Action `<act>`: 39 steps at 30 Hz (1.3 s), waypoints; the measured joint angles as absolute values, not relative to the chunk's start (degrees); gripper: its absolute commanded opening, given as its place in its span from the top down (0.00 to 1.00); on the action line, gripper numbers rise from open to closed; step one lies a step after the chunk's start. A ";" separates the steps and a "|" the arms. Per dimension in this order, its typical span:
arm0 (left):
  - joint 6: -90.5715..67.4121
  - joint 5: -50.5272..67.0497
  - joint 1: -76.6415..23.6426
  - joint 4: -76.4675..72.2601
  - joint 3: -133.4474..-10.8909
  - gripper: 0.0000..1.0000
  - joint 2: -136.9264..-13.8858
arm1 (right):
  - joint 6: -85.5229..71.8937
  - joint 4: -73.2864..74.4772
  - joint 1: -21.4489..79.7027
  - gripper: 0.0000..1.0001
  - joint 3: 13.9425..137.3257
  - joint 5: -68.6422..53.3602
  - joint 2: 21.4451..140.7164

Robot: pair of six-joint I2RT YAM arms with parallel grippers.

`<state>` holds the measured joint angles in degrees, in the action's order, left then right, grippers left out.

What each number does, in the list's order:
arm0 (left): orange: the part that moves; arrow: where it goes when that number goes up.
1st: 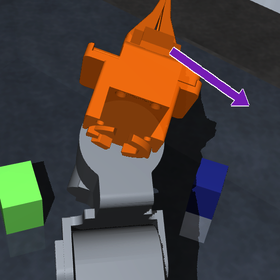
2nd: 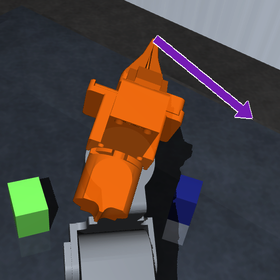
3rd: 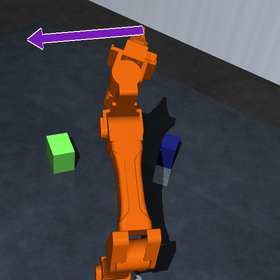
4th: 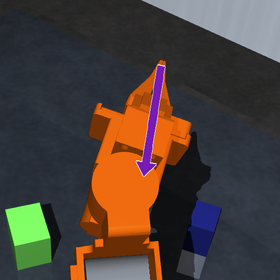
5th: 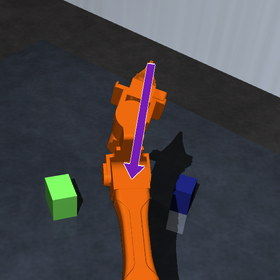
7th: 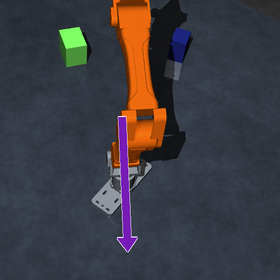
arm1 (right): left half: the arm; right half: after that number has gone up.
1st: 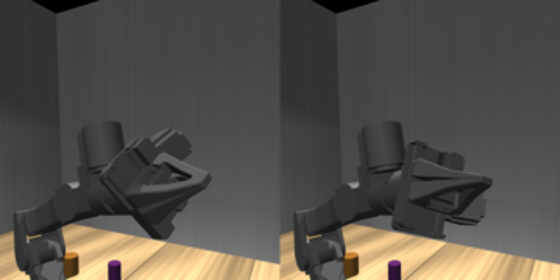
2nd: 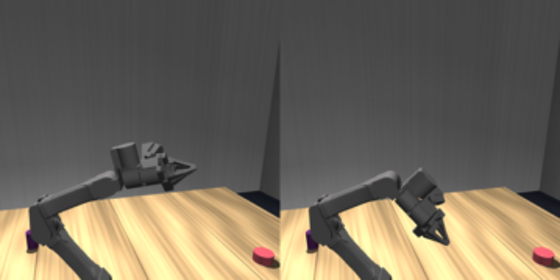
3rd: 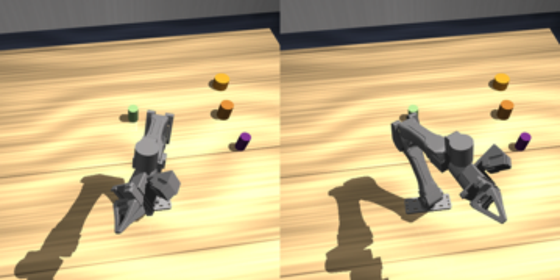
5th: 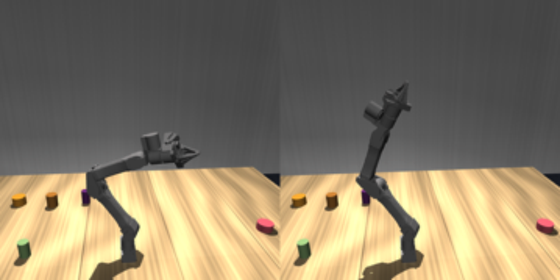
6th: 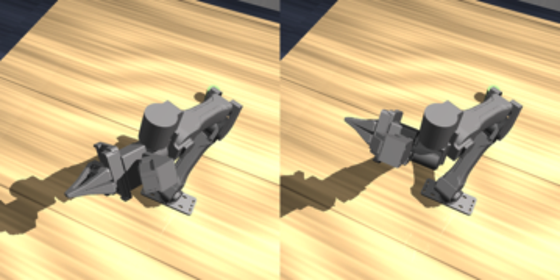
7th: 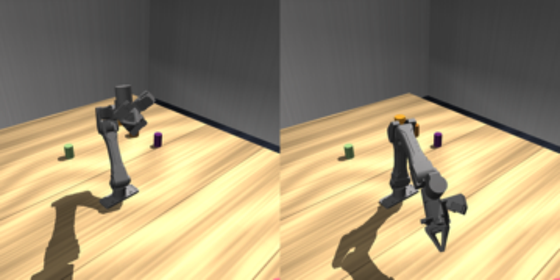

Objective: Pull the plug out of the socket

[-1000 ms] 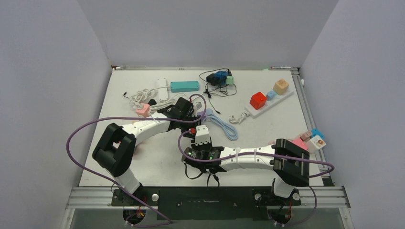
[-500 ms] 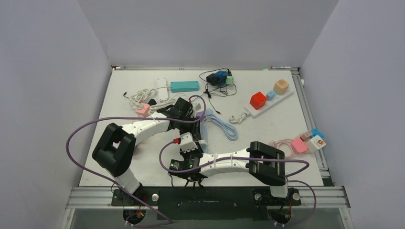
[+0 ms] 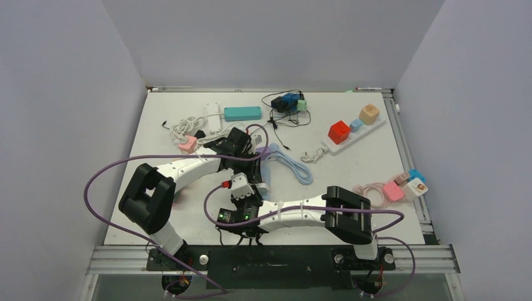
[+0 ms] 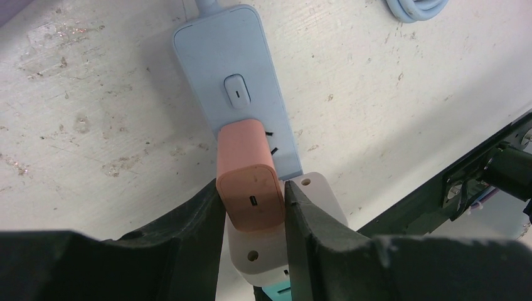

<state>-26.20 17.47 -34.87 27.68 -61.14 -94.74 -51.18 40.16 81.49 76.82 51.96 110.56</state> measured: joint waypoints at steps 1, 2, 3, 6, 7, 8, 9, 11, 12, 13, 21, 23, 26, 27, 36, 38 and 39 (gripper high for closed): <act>-26.15 17.37 -34.87 27.75 -61.14 1.00 -94.74 | -50.74 39.86 81.49 0.95 76.75 51.92 110.54; -26.06 17.30 -34.87 27.77 -61.14 1.00 -94.74 | -50.41 39.57 81.49 0.95 76.64 51.90 110.50; -26.02 17.26 -34.87 27.81 -61.14 1.00 -94.74 | -50.04 39.24 81.49 0.95 76.42 51.88 110.34; -26.00 17.19 -34.87 27.90 -61.28 1.00 -94.74 | -49.15 38.44 81.49 0.95 75.68 51.70 109.58; -26.00 17.19 -34.87 28.08 -61.43 1.00 -94.72 | -48.88 38.06 81.49 0.95 75.29 51.59 109.10; -26.02 17.19 -34.87 28.21 -61.58 1.00 -94.72 | -48.64 37.69 81.49 0.95 74.78 51.48 108.36; -26.06 17.21 -34.89 28.45 -61.78 1.00 -94.67 | -48.53 37.28 81.49 0.95 74.17 51.29 107.53; -26.33 17.45 -34.89 28.69 -61.89 1.00 -94.39 | -48.38 36.58 81.47 0.95 72.93 50.70 105.43; -26.50 17.63 -34.89 28.86 -62.00 1.00 -94.21 | -48.40 36.49 81.47 0.95 72.47 50.39 104.40; -26.74 17.82 -34.89 29.04 -62.15 1.00 -94.06 | -48.40 36.49 81.47 0.95 72.16 50.11 103.44; -28.49 20.14 -34.68 29.82 -62.76 1.00 -92.90 | -47.40 34.46 81.19 0.95 68.55 48.58 95.48; -28.47 19.99 -34.61 29.65 -62.74 1.00 -92.88 | -47.11 32.82 79.99 0.95 67.35 46.61 94.13; -28.36 18.50 -34.44 28.82 -62.70 1.00 -92.88 | -46.89 28.93 77.17 0.95 64.60 42.81 92.16; -28.32 17.85 -34.39 28.40 -62.61 1.00 -92.88 | -46.74 27.22 76.20 0.95 63.35 41.43 91.35; -28.03 14.11 -34.26 26.50 -62.19 1.00 -92.88 | -43.88 20.99 72.34 0.95 59.99 34.41 89.76; -27.99 13.87 -34.26 26.50 -62.19 1.00 -92.86 | -42.37 20.03 72.23 0.95 59.72 33.89 89.71; -27.94 13.69 -34.26 26.52 -62.19 1.00 -92.84 | -41.52 19.51 72.23 0.95 59.51 33.71 89.69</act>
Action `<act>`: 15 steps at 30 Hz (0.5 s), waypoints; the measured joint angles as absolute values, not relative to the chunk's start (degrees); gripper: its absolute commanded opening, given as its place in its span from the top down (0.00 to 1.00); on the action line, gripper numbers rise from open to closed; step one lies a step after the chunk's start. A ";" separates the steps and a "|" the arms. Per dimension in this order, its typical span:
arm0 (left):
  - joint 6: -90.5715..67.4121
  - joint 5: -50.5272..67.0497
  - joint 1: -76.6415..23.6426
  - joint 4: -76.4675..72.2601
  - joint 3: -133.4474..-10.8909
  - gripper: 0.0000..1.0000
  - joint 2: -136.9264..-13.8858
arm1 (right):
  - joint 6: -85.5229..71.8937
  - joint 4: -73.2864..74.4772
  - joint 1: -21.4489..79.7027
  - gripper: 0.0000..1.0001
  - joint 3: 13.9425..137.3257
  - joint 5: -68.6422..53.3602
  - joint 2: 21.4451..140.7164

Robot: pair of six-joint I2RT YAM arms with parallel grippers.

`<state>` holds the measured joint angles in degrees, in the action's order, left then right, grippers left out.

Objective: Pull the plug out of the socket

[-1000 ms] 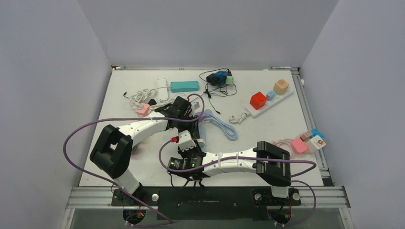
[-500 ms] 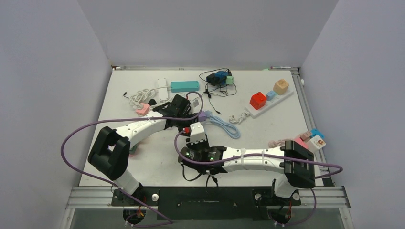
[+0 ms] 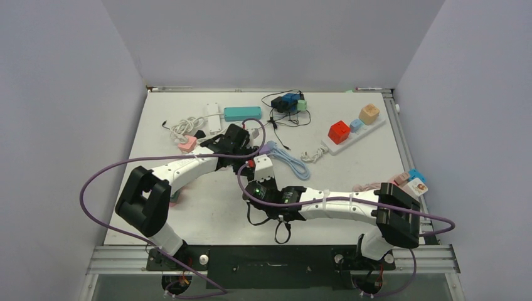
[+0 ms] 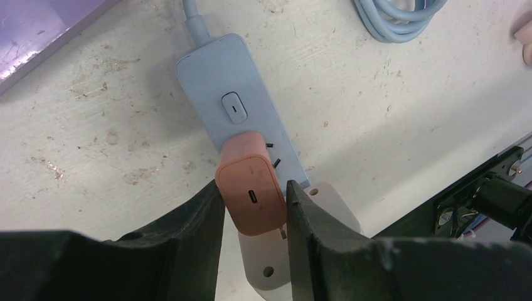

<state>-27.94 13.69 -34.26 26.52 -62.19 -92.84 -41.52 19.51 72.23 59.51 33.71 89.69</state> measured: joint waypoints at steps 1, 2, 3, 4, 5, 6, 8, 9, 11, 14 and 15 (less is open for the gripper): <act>-27.92 13.63 -34.26 26.52 -62.19 1.00 -92.84 | -40.75 19.18 72.23 0.95 59.42 33.61 89.69; -27.94 13.56 -34.26 26.52 -62.19 1.00 -92.84 | -39.97 18.96 72.25 0.95 59.40 33.58 89.69; -27.97 13.50 -34.26 26.50 -62.19 1.00 -92.82 | -39.22 18.79 72.27 0.95 59.40 33.61 89.71; -27.99 13.45 -34.26 26.50 -62.19 1.00 -92.79 | -38.46 18.63 72.40 0.95 59.42 33.76 89.82; -27.99 13.41 -34.26 26.52 -62.19 1.00 -92.79 | -37.82 18.50 72.66 0.95 59.48 34.20 90.17; -27.92 13.28 -34.26 26.55 -62.19 1.00 -92.79 | -37.08 18.46 73.03 0.95 59.86 34.96 90.87; -27.35 12.56 -34.26 26.89 -62.17 1.00 -92.79 | -35.38 18.41 74.26 0.95 61.41 37.12 93.32; -26.94 12.21 -34.24 27.18 -62.17 1.00 -92.79 | -34.44 18.37 74.96 0.95 62.15 38.30 94.63; -26.30 11.75 -34.22 27.64 -62.08 1.00 -92.82 | -32.34 18.35 76.38 0.95 63.51 40.80 97.08; -25.71 11.44 -34.11 28.58 -62.06 1.00 -92.84 | -29.50 18.48 78.46 0.95 65.54 44.34 100.36; -25.52 11.33 -34.09 28.75 -62.06 1.00 -92.84 | -28.88 18.50 78.94 0.95 66.08 45.28 101.23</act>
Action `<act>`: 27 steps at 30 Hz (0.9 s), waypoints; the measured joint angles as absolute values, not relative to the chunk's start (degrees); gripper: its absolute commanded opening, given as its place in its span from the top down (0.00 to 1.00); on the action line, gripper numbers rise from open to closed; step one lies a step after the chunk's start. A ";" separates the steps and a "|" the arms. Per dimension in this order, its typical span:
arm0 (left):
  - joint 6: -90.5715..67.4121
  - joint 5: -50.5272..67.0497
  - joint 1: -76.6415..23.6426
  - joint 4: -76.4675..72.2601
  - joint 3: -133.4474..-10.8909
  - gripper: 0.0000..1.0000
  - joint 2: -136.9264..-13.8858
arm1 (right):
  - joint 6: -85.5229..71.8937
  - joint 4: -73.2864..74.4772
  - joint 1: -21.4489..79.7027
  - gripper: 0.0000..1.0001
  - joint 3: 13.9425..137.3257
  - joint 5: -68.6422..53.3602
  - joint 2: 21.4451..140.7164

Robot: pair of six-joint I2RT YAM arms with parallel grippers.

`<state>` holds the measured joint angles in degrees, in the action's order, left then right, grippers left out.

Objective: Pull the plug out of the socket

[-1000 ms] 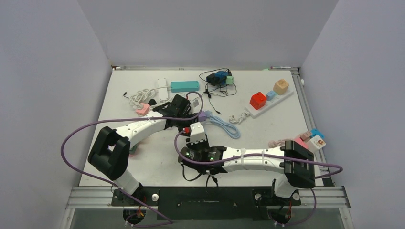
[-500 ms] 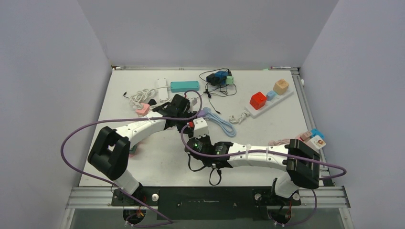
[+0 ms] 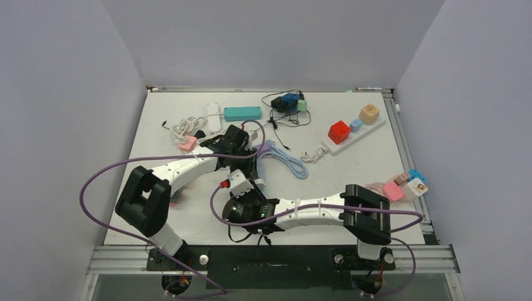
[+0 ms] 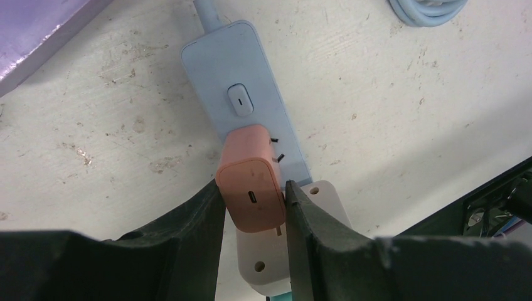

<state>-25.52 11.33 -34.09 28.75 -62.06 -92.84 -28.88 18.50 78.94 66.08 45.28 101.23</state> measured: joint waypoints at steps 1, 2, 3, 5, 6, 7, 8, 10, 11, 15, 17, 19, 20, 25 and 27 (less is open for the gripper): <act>-25.32 11.31 -34.06 28.93 -62.06 1.00 -92.86 | -28.34 18.50 79.31 0.95 66.43 46.09 101.89; -25.23 11.31 -34.04 29.08 -62.06 1.00 -92.90 | -27.94 18.50 79.61 0.95 66.52 46.65 102.21; -25.21 11.29 -34.04 29.12 -62.06 1.00 -92.90 | -27.77 18.50 79.83 0.95 66.52 47.07 102.32; -25.15 11.09 -34.11 29.21 -62.08 1.00 -92.90 | -28.16 18.50 79.85 0.95 66.54 47.20 102.35; -25.04 10.94 -34.17 29.21 -62.08 1.00 -92.90 | -29.08 18.59 79.68 0.95 66.57 47.09 102.32; -24.95 10.66 -34.24 29.21 -62.08 1.00 -92.90 | -30.00 18.76 79.44 0.95 66.61 46.70 102.32; -24.80 10.39 -34.30 29.19 -62.08 1.00 -92.90 | -31.00 18.90 78.85 0.95 66.67 46.11 102.30; -24.53 9.52 -34.35 29.08 -62.08 1.00 -92.90 | -33.19 18.96 77.60 0.95 66.74 44.42 101.89; -24.47 9.19 -34.35 29.02 -62.08 1.00 -92.90 | -34.22 19.05 76.88 0.95 66.74 43.29 101.49; -24.64 8.43 -34.35 27.79 -62.41 1.00 -92.90 | -37.60 19.88 74.24 0.95 66.39 38.59 98.78; -24.88 8.19 -34.35 27.40 -62.70 1.00 -92.90 | -38.50 19.86 73.38 0.95 65.65 36.93 97.08; -25.10 8.16 -34.35 27.18 -62.81 1.00 -92.90 | -38.48 19.70 72.93 0.95 65.08 36.14 96.16; -25.17 8.19 -34.35 27.20 -62.81 1.00 -92.90 | -38.11 19.38 72.93 0.95 64.73 36.03 95.92; -25.21 8.62 -34.48 27.94 -62.81 1.00 -92.90 | -31.42 15.42 75.37 0.95 62.33 38.98 95.77; -25.32 9.78 -34.54 28.73 -62.81 1.00 -92.86 | -28.29 14.70 77.45 0.95 61.71 41.30 95.81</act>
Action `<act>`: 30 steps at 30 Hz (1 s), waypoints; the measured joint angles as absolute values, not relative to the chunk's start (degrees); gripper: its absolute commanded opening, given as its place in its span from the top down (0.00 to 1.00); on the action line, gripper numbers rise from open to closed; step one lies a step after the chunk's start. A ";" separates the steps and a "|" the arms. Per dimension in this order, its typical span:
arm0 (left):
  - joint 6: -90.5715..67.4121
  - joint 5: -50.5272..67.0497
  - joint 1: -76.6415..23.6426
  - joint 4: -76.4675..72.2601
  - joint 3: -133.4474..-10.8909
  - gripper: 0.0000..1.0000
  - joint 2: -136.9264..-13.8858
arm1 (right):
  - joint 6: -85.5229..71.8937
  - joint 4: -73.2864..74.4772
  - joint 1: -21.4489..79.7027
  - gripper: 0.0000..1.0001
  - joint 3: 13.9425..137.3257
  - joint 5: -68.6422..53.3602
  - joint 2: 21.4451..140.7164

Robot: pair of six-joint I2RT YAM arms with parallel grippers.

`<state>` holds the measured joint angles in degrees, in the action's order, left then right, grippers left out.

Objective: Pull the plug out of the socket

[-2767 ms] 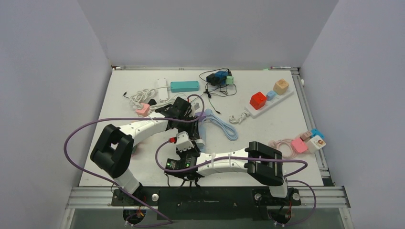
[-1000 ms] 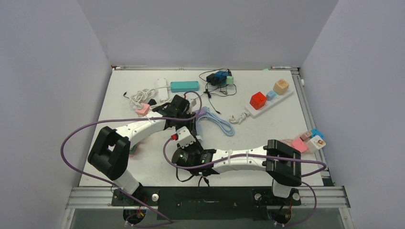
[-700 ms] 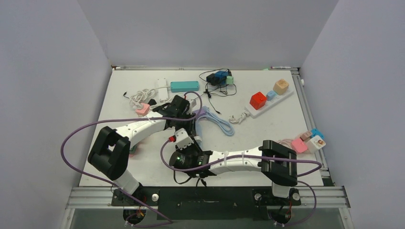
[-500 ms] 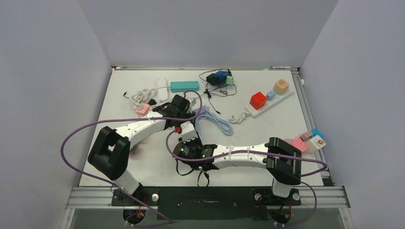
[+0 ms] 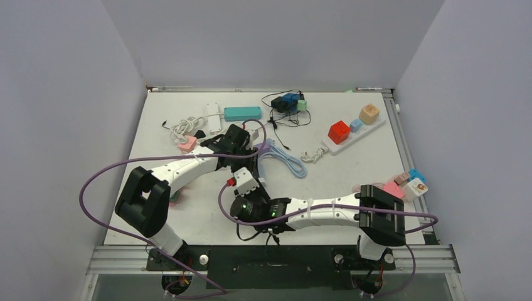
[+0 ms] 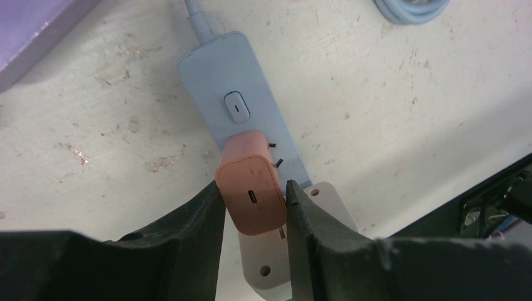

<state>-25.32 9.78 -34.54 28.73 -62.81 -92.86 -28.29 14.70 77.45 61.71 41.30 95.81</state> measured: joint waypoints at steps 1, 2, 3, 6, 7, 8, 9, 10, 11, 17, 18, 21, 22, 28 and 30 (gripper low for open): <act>-25.39 10.44 -34.59 29.21 -62.81 1.00 -92.79 | -26.98 14.57 78.43 0.95 61.60 42.33 95.92; -25.50 11.03 -34.59 29.69 -62.81 1.00 -92.77 | -25.80 14.50 79.35 0.95 61.58 43.33 96.12; -25.52 11.53 -34.59 30.15 -62.83 1.00 -92.75 | -24.75 14.24 80.20 0.95 61.56 44.29 96.36; -25.78 12.91 -34.59 31.14 -62.85 1.00 -92.73 | -23.49 14.17 82.30 0.95 61.49 47.57 97.21; -25.78 12.99 -34.59 31.40 -62.85 1.00 -92.75 | -23.68 14.24 82.74 0.95 61.52 48.42 97.67; -25.78 13.08 -34.59 31.57 -62.85 1.00 -92.82 | -24.14 14.63 83.07 0.95 61.73 49.17 98.15; -25.78 13.13 -34.59 31.70 -62.85 1.00 -92.88 | -24.80 15.16 83.33 0.95 62.11 49.82 98.63; -25.76 13.15 -34.59 31.70 -62.87 1.00 -92.90 | -25.67 15.70 83.48 0.95 62.61 50.52 99.04; -25.76 13.15 -34.57 31.75 -62.89 1.00 -92.90 | -26.50 15.90 83.61 0.95 62.83 51.00 99.22; -25.67 13.06 -34.52 32.01 -63.18 1.00 -92.95 | -25.52 10.26 85.10 0.95 58.04 52.86 96.47; -25.74 13.39 -34.54 32.14 -63.22 1.00 -92.99 | -25.10 9.45 85.30 0.95 56.99 52.66 95.55; -25.91 13.98 -34.54 32.67 -63.81 1.00 -93.08 | -23.99 8.23 85.38 0.95 56.18 52.23 93.91; -25.91 14.06 -34.54 32.88 -63.99 1.00 -93.08 | -23.57 7.99 85.38 0.95 56.18 52.16 93.56; -25.96 14.94 -34.00 33.41 -64.14 1.00 -93.14 | -20.67 5.32 85.38 0.95 54.61 50.83 92.20; -26.13 15.90 -33.47 33.63 -64.14 1.00 -93.23 | -20.34 5.13 85.38 0.95 54.50 50.52 91.88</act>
<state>-26.13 15.90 -33.47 33.63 -64.14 -93.23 -20.34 5.13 85.38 54.50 50.52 91.88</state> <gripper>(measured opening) 0.329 0.324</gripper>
